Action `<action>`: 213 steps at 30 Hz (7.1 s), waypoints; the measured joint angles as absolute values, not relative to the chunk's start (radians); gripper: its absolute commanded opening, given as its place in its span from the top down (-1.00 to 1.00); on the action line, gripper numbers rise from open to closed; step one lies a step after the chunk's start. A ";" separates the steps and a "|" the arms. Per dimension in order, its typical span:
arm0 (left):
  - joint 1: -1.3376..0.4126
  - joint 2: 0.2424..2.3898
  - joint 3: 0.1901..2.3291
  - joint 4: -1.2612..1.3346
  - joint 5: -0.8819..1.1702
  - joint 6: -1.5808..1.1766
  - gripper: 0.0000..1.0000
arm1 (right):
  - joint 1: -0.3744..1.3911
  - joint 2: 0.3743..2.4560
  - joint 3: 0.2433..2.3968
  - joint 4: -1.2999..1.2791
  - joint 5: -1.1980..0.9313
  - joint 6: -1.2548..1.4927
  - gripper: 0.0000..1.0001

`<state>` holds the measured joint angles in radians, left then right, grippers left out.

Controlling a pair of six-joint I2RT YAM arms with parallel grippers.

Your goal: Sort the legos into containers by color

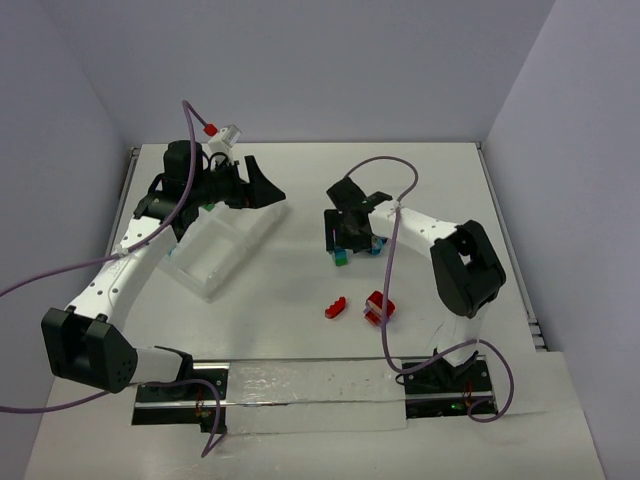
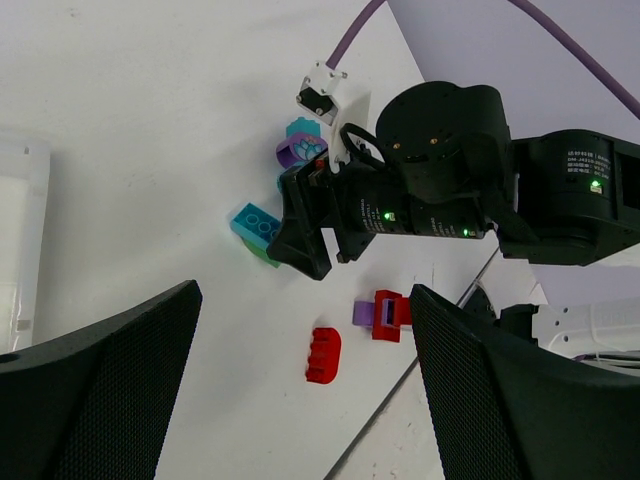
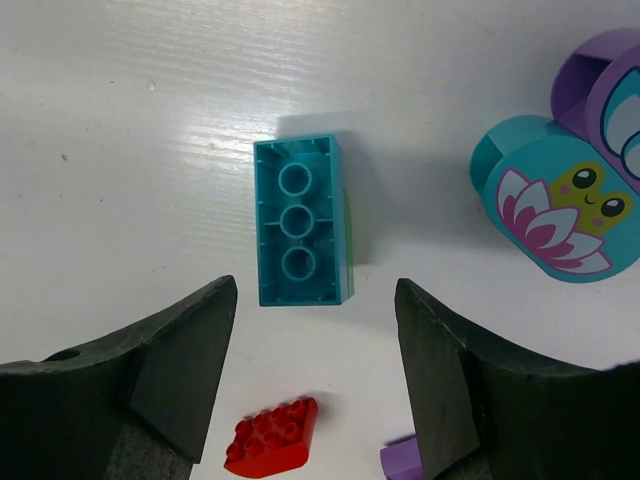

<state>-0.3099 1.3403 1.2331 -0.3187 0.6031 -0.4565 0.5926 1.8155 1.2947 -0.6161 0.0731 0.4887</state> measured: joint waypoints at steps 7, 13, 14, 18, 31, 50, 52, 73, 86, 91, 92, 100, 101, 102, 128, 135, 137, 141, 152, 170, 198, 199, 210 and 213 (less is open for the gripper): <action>-0.310 1.340 1.233 -0.319 0.604 -0.459 -0.85 | 0.599 1.858 1.369 -0.646 0.047 0.429 -0.38; -0.310 1.340 1.233 -0.319 0.604 -0.459 -0.85 | 0.613 1.890 1.375 -0.659 0.035 0.406 -0.15; -0.310 1.340 1.233 -0.319 0.604 -0.459 -0.85 | 0.615 1.894 1.375 -0.661 0.033 0.403 -0.09; -0.310 1.340 1.233 -0.319 0.604 -0.459 -0.86 | 0.618 1.905 1.376 -0.667 0.030 0.397 0.02; -0.310 1.340 1.233 -0.319 0.606 -0.457 -0.86 | 0.619 1.908 1.381 -0.670 0.050 0.400 1.00; -0.367 1.217 1.122 -0.386 0.661 -0.356 -0.74 | 0.344 1.522 1.185 -0.328 -0.566 0.713 1.00; -0.389 1.212 1.112 -0.364 0.657 -0.353 -0.73 | 0.331 1.522 1.156 -0.288 -0.624 0.761 1.00; -0.513 1.321 1.062 -0.054 0.540 -0.280 -0.92 | 0.322 1.451 1.133 -0.166 -0.790 0.925 1.00; -0.493 1.349 1.050 0.073 0.603 -0.424 -0.80 | 0.321 1.432 1.121 -0.136 -0.801 0.934 1.00; -0.397 1.319 0.975 0.227 0.673 -0.674 -0.69 | 0.320 1.363 1.078 -0.057 -0.799 0.933 1.00; -0.386 1.319 0.960 0.271 0.688 -0.727 -0.69 | 0.320 1.354 1.078 -0.044 -0.798 0.932 1.00; -0.362 1.345 0.779 0.776 0.754 -1.274 -0.68 | 0.320 1.326 1.072 0.057 -0.798 0.922 1.00; -0.363 1.361 0.766 0.854 0.757 -1.340 -0.68 | 0.320 1.324 1.072 0.064 -0.798 0.921 1.00; -0.365 1.381 0.760 0.928 0.757 -1.399 -0.69 | 0.320 1.324 1.072 0.070 -0.799 0.921 1.00; -0.451 1.545 0.884 1.110 0.794 -1.443 -0.69 | 0.320 1.323 1.071 0.189 -0.857 0.968 1.00; -0.462 1.577 0.919 1.110 0.798 -1.427 -0.50 | 0.320 1.323 1.071 0.200 -0.867 0.975 1.00; -0.467 1.584 0.919 1.110 0.800 -1.428 -0.42 | 0.320 1.323 1.071 0.201 -0.869 0.976 1.00; -0.472 1.588 0.919 1.112 0.802 -1.429 -0.16 | 0.320 1.323 1.071 0.202 -0.873 0.978 1.00; -0.471 1.589 0.919 1.111 0.802 -1.440 1.00 | 0.321 1.321 1.070 0.234 -0.889 0.978 1.00; -0.410 1.441 0.829 1.008 0.824 -1.343 1.00 | 0.229 1.297 0.995 0.358 -0.923 1.092 1.00; -0.121 1.764 1.477 -0.505 -0.128 -0.491 1.00 | 0.231 1.377 1.170 -0.530 -0.365 0.553 1.00; -0.120 1.807 1.503 -0.509 -0.152 -0.488 1.00 | 0.231 1.387 1.171 -0.539 -0.359 0.548 1.00; -0.120 1.995 1.719 -0.529 -0.271 -0.482 -0.12 | 0.231 1.501 1.239 -0.600 -0.351 0.505 1.00; -0.121 1.997 1.708 -0.532 -0.274 -0.483 -0.56 | 0.232 1.507 1.246 -0.600 -0.351 0.501 1.00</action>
<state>-0.1207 1.9972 1.7080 -0.5318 -0.2735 -0.4829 0.2317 1.5070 1.2459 -0.6004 -0.3511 0.5013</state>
